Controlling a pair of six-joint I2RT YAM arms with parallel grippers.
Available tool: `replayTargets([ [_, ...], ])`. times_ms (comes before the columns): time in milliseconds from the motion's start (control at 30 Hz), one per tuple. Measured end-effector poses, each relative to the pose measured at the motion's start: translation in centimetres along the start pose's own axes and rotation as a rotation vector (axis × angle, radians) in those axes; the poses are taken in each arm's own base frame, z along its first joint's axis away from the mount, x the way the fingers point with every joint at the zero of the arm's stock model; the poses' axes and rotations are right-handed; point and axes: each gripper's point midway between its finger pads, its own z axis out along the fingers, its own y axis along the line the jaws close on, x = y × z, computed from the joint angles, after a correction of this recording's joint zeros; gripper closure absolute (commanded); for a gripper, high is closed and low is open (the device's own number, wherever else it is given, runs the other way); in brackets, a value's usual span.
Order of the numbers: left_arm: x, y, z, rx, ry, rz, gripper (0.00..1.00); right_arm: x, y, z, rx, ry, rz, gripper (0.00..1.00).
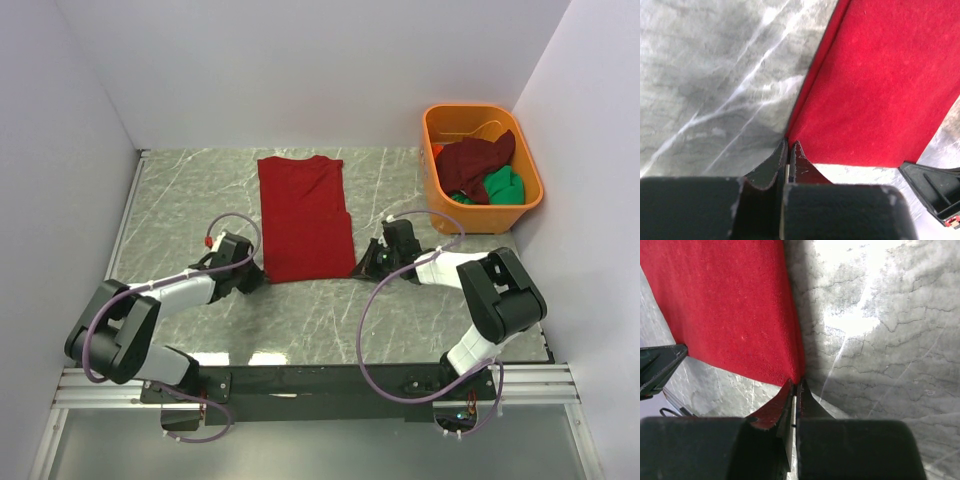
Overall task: Fold and stack the t-shirts
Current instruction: Fold the tshirt
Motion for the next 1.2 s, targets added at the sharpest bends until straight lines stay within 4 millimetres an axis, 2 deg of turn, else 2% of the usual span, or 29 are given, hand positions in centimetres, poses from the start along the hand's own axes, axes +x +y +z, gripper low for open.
replayTargets([
  [167,1.2,0.5,-1.0,0.011,0.011,0.023,0.99,1.1,-0.1,-0.5,0.003,-0.001,-0.02,1.0],
  [367,4.3,1.4,-2.7,0.018,0.042,0.072,0.99,4.7,-0.9,-2.3,-0.006,0.01,-0.054,1.0],
  [533,6.5,2.0,-5.0,0.045,0.061,0.086,0.99,7.6,-1.9,-4.5,-0.017,-0.002,-0.07,1.0],
  [700,7.4,1.6,-7.3,0.093,0.062,0.088,0.99,9.7,-2.5,-6.6,-0.034,-0.016,-0.086,1.0],
  [867,6.9,1.0,-8.7,0.102,0.044,0.086,0.99,9.0,-1.2,-8.7,-0.06,-0.069,-0.104,1.0],
  [967,5.9,-1.1,-9.9,0.123,0.018,0.095,0.99,7.6,0.4,-10.1,-0.054,-0.098,-0.118,1.0],
  [1100,4.4,-4.6,-11.3,0.18,-0.019,0.102,0.99,4.7,3.7,-11.8,-0.07,-0.162,-0.155,1.0],
  [1200,3.2,-6.2,-11.3,0.189,-0.04,0.099,0.99,3.0,5.1,-12.3,-0.061,-0.187,-0.179,1.0],
])
